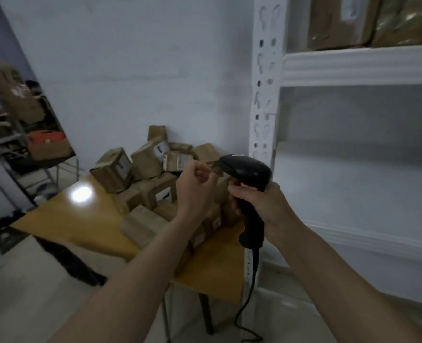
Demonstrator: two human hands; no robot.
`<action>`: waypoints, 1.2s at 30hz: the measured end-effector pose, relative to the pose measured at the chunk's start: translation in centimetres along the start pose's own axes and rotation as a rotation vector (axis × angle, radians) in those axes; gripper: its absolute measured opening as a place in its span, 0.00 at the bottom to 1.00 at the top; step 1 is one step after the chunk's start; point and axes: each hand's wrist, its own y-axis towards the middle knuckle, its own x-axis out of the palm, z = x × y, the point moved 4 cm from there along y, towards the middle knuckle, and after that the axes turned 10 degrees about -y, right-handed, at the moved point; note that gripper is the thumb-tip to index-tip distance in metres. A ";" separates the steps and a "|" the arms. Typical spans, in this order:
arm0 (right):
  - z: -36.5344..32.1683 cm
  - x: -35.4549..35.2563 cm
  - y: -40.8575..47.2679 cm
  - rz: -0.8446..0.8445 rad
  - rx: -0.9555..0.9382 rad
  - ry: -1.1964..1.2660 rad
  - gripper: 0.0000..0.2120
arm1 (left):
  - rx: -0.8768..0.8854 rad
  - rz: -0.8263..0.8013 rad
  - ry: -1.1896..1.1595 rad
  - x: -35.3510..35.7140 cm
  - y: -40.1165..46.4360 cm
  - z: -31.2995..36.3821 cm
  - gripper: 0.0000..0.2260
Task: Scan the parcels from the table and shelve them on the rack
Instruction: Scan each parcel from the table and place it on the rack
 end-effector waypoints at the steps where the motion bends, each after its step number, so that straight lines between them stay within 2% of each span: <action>1: 0.6 1.1 0.4 -0.007 0.022 0.006 0.01 | -0.027 -0.006 0.037 -1.0 0.3 -1.2 0.11; 6: 3.6 6.6 2.8 0.009 0.135 0.046 0.02 | -0.135 -0.029 0.243 -7.1 2.0 -6.8 0.09; 11: 6.8 11.8 5.3 0.077 0.262 0.056 0.03 | -0.274 -0.109 0.327 -13.5 3.9 -12.0 0.05; 15: 9.6 15.5 7.0 0.134 0.333 0.043 0.10 | -0.434 -0.206 0.337 -17.2 4.7 -17.2 0.02; 21: 13.9 19.7 8.6 0.242 0.441 0.056 0.09 | -0.687 -0.250 0.266 -20.7 4.3 -24.4 0.09; 27: 17.8 20.9 10.1 0.313 0.558 0.025 0.12 | -0.908 -0.183 0.185 -21.0 3.6 -28.7 0.07; 30: 18.7 20.8 11.6 0.349 0.572 -0.017 0.13 | -1.023 -0.168 0.107 -20.2 3.1 -30.4 0.13; 32: 19.1 20.9 12.7 0.334 0.577 -0.044 0.14 | -1.131 -0.079 -0.006 -19.5 2.7 -31.5 0.19; 36: 20.1 20.9 14.5 0.264 0.605 -0.070 0.18 | -1.317 0.198 -0.218 -18.2 1.9 -32.9 0.28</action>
